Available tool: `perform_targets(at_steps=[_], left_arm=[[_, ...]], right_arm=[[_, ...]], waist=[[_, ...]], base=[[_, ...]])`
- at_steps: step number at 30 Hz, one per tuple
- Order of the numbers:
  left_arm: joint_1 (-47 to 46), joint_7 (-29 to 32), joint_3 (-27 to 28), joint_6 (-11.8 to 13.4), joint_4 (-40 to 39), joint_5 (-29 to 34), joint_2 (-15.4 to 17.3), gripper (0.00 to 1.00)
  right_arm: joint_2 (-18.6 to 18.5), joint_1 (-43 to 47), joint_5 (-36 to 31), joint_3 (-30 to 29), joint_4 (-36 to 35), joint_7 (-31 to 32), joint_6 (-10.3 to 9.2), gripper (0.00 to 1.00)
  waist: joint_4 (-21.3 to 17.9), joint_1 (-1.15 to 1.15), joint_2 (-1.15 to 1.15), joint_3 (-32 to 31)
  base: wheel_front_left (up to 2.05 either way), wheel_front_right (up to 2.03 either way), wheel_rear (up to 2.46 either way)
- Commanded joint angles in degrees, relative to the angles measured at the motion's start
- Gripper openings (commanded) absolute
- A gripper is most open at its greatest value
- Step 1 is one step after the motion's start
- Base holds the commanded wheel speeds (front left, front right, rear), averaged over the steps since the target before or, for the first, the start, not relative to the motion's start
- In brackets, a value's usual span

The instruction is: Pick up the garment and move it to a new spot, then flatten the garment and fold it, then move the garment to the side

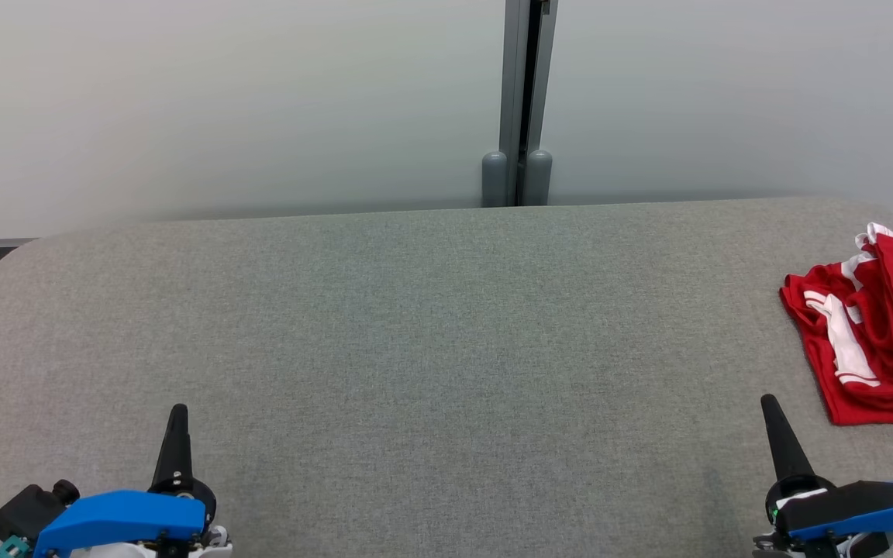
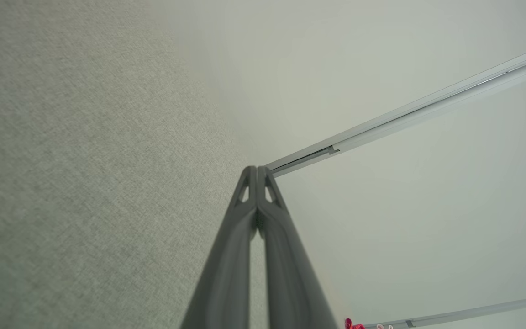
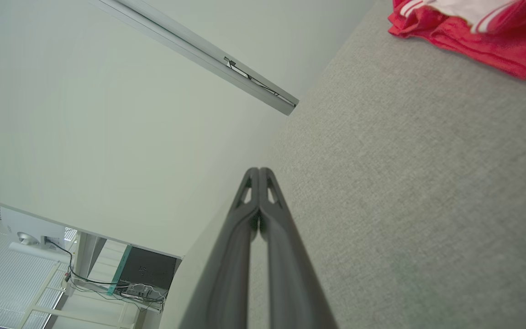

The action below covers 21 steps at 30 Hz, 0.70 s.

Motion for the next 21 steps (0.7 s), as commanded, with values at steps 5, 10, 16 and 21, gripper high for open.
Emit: perform_targets(at_steps=[5, 10, 16, 21], left_arm=[[-1.8, 1.2, 1.1, -0.1, -1.3, -3.7, -0.3, 0.0], [-2.0, 1.8, 1.4, -0.1, -1.6, -5.7, -0.4, 0.0], [-2.3, 2.8, 2.1, -0.1, -2.1, -9.0, -0.6, 0.0], [-2.5, 3.5, 2.5, -0.1, -2.4, -11.2, -0.8, 0.0]], right_arm=[[-0.5, -1.7, 4.6, -0.2, -0.5, 0.7, 0.0, 0.0], [-0.5, -2.0, 7.0, -0.3, -0.5, 1.1, 0.01, 0.0], [-0.5, -2.4, 11.0, -0.3, -0.4, 1.7, 0.01, 0.0], [-0.5, -2.7, 13.8, -0.3, -0.4, 2.1, 0.01, 0.0]], waist=[[0.0, 0.0, 0.0, 0.0], [0.1, 0.0, 0.0, 0.1], [0.1, 0.0, 0.0, 0.1], [0.1, 0.0, 0.0, 0.2]], base=[[0.0, 0.0, 0.0], [0.0, 0.0, 0.0], [0.0, 0.0, 0.0], [0.0, 0.0, 0.0]])
